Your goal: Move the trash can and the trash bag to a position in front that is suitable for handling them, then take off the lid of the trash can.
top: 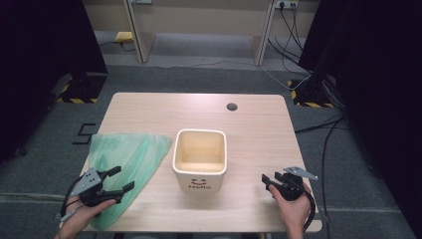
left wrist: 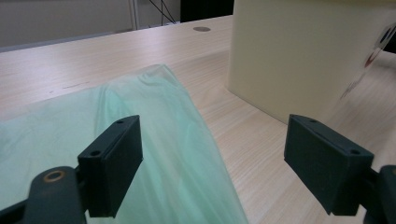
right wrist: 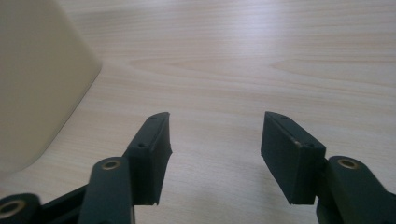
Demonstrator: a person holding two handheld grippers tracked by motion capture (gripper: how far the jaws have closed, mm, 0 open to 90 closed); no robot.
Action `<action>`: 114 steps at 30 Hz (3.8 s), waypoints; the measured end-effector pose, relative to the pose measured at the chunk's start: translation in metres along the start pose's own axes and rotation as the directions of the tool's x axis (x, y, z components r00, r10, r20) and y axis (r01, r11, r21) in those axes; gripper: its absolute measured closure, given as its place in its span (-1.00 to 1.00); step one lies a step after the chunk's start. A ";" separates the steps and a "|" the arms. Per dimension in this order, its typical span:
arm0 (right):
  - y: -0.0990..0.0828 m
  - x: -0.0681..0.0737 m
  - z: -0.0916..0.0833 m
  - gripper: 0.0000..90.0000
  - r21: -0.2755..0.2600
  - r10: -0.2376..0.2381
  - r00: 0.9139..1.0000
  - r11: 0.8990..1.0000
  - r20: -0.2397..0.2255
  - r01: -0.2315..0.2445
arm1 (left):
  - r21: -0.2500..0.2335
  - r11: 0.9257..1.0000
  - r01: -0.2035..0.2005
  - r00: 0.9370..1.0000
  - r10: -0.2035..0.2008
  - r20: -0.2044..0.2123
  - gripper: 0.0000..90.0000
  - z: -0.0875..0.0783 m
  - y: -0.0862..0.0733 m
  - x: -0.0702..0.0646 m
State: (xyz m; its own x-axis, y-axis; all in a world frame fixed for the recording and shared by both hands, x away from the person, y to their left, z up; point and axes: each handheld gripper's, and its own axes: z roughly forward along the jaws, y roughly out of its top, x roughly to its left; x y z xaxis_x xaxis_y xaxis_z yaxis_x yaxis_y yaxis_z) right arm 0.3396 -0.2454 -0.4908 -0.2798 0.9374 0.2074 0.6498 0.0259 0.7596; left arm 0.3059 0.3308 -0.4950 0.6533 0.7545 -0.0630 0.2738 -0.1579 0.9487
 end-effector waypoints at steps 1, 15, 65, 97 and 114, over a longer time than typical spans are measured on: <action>0.000 0.002 0.001 -0.08 0.005 -0.011 1.000 1.000 -0.001 0.011 | 0.001 1.000 -0.004 1.000 0.004 0.005 -0.58 0.001 0.000 -0.001; 0.009 0.023 0.012 0.01 0.021 -0.052 0.998 0.998 -0.028 0.053 | 0.053 0.990 -0.133 0.983 0.125 0.135 -0.56 0.043 0.032 -0.027; 0.047 0.077 0.044 0.07 0.006 -0.174 0.983 0.985 -0.056 0.174 | 0.093 0.947 -0.308 0.906 0.262 0.332 -0.51 0.134 0.062 -0.084; 0.151 0.093 0.016 0.30 -0.067 -0.067 0.997 0.996 -0.025 0.065 | 0.053 0.993 -0.103 0.988 0.096 0.117 -0.50 0.047 0.043 -0.040; 0.154 0.111 0.038 0.32 0.040 -0.085 0.996 0.996 -0.003 0.085 | 0.031 0.997 -0.077 0.994 0.074 0.080 -0.50 0.031 0.033 -0.035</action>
State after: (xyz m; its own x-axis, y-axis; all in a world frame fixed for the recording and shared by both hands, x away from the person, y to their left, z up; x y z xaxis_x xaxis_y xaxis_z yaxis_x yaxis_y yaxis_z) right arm 0.4355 -0.1243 -0.3744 -0.3360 0.9307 0.1444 0.6513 0.1188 0.7495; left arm 0.3139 0.2791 -0.4714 0.7264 0.6870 -0.0170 0.2443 -0.2350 0.9408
